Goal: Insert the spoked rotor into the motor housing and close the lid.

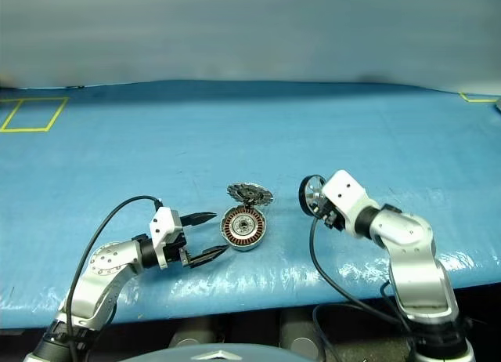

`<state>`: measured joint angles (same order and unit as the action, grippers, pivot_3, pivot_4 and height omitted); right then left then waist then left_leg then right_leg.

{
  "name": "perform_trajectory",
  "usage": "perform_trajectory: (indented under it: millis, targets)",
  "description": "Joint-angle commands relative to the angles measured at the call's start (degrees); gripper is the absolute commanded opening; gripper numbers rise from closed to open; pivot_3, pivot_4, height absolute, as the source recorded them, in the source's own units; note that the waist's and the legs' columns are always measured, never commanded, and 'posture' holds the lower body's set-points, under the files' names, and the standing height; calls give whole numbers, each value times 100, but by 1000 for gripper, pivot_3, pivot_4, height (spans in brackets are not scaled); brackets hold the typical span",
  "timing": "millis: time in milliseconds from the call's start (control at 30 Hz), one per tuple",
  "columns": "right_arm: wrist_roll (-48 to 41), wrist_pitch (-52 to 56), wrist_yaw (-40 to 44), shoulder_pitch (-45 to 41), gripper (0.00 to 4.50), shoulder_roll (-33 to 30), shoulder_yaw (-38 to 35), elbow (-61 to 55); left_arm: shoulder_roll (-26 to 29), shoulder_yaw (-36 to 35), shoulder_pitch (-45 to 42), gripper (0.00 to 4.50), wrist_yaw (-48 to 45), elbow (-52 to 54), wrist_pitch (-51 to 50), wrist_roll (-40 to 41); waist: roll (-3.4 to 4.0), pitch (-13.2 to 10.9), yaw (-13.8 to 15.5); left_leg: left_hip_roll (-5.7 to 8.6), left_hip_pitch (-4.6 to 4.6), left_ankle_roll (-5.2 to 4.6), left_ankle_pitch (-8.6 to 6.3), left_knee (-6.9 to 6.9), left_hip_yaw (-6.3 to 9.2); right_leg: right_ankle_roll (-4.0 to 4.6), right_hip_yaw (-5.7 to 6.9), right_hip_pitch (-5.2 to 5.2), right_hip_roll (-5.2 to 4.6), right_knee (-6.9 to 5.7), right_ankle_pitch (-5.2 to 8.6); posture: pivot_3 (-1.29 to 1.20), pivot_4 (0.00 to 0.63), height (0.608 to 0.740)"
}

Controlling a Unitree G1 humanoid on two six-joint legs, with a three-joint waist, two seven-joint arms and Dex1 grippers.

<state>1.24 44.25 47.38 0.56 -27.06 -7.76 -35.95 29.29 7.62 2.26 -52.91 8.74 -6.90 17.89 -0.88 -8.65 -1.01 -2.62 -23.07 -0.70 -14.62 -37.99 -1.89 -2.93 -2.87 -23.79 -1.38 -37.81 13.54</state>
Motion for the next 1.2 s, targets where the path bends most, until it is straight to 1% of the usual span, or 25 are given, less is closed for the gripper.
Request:
perform_trajectory:
  millis: [33, 133, 200, 233, 333, 367, 500, 733, 800, 933, 1067, 1200]
  targets:
    - [-732, 129, 26, 455, 1790, 123, -337, -683, -29, 68, -102, 4500, -83, 18, 13, 16, -1, 1, -4, 1, 2, 0, 0, -1, 1, -2, -3, 2, -1, 0, 8, 0, 150, 740]
    - [-1091, 172, -35, 657, 1790, 113, -223, -875, -26, 82, -132, 4500, -103, -16, 23, 3, -2, 0, -39, 0, 17, 0, 0, -2, 1, -3, -9, 12, -1, -1, 15, 0, 150, 740]
    - [-1519, 305, -65, 671, 1790, 246, -182, -1026, -27, 85, -144, 4500, -113, -31, 23, 6, -4, -1, -51, -1, 24, 0, 1, -5, 0, -2, -13, 14, 0, -4, 14, 0, 150, 740]
    - [-1706, 373, -52, 651, 1790, 278, -43, -1110, -24, 90, -149, 4500, -117, -40, 28, -2, -3, -1, -51, -1, 24, 1, 1, -4, 0, -2, -13, 14, 0, -4, 14, 0, 150, 740]
    - [-1855, 508, -189, 480, 1790, 314, 624, -980, -16, 97, -151, 4500, -125, -57, 41, -14, -7, -2, -60, -3, 25, 1, 1, -2, 2, -1, -12, 13, 2, -5, 14, 0, 150, 740]
    - [-1889, 514, -245, 445, 1790, 298, 735, -924, -14, 98, -149, 4500, -125, -59, 44, -16, -7, -2, -54, -3, 24, 1, 1, -2, 2, 0, -12, 12, 2, -5, 15, 0, 150, 740]
    - [-1957, 481, -330, 218, 1790, 139, 1283, -817, 13, 84, -80, 4500, -119, -23, 64, -27, -9, -2, -26, 3, 15, 0, 0, 1, 3, 3, -11, 9, -4, 1, 15, 0, 150, 740]
    - [-2035, 314, -454, -304, 1790, -13, 1722, -617, 22, 66, 40, 4500, -69, 61, 61, -39, -10, -3, -29, 0, 14, -1, 0, 1, 5, 2, -10, 7, -1, 1, 15, 0, 150, 740]
    - [-1966, 244, -501, -414, 1790, -84, 1851, -525, 19, 66, 53, 4500, -63, 75, 54, -42, -10, -3, -28, 0, 14, -1, 0, 1, 4, 2, -9, 7, -1, 1, 15, 0, 150, 740]
    - [-1493, -198, -633, -653, 1790, -292, 2307, -145, 5, 60, 108, 4500, -41, 114, 61, -37, -10, -3, -26, 1, 14, -1, 0, 1, 4, 2, -10, 7, -2, 1, 15, 0, 150, 740]
    - [-1378, -248, -674, -928, 1790, -378, 2557, -99, -8, 52, 151, 4500, -33, 107, 99, -31, -11, -3, -32, 0, 14, -1, 0, 0, 4, 2, -9, 6, -1, 0, 15, 0, 150, 740]
    - [-1477, -144, -705, -1141, 1790, -362, 2514, -109, -19, 78, 179, 4500, -58, 47, 171, -56, -11, -3, -27, 0, 13, -1, 0, 1, 4, 5, -9, 5, -1, 0, 14, 0, 150, 740]
